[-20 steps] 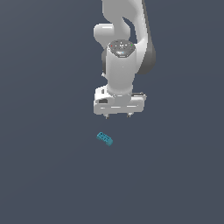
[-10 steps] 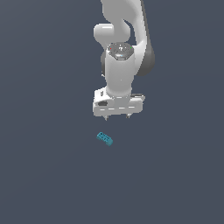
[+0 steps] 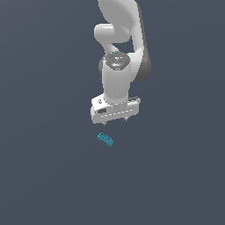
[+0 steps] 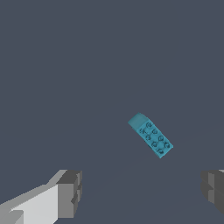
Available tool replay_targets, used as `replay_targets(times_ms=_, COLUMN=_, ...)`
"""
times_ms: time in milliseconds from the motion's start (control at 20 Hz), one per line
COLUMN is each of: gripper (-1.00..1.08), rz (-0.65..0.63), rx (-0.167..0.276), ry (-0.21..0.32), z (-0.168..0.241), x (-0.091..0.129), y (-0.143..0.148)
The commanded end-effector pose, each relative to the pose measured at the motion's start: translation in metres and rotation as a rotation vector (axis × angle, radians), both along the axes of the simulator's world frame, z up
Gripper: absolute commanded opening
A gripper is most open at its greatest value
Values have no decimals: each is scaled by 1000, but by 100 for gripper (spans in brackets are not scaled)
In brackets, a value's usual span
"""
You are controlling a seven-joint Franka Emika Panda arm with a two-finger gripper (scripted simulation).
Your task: Pick up the object and move it to a goal position.
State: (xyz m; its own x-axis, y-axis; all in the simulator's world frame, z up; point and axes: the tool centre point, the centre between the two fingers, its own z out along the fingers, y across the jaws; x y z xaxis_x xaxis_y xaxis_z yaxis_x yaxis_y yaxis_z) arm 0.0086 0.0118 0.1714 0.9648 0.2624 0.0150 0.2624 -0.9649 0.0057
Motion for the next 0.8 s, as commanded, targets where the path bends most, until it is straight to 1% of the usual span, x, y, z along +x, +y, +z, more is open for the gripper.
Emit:
replay_targets(times_ms=0, gripper=100, rz=56, rx=-3, ry=2, z=-8, x=2, y=-4)
replay_targets(times_ms=750, gripper=100, rz=429, rx=-11, ry=13, z=-58, x=13, y=-33)
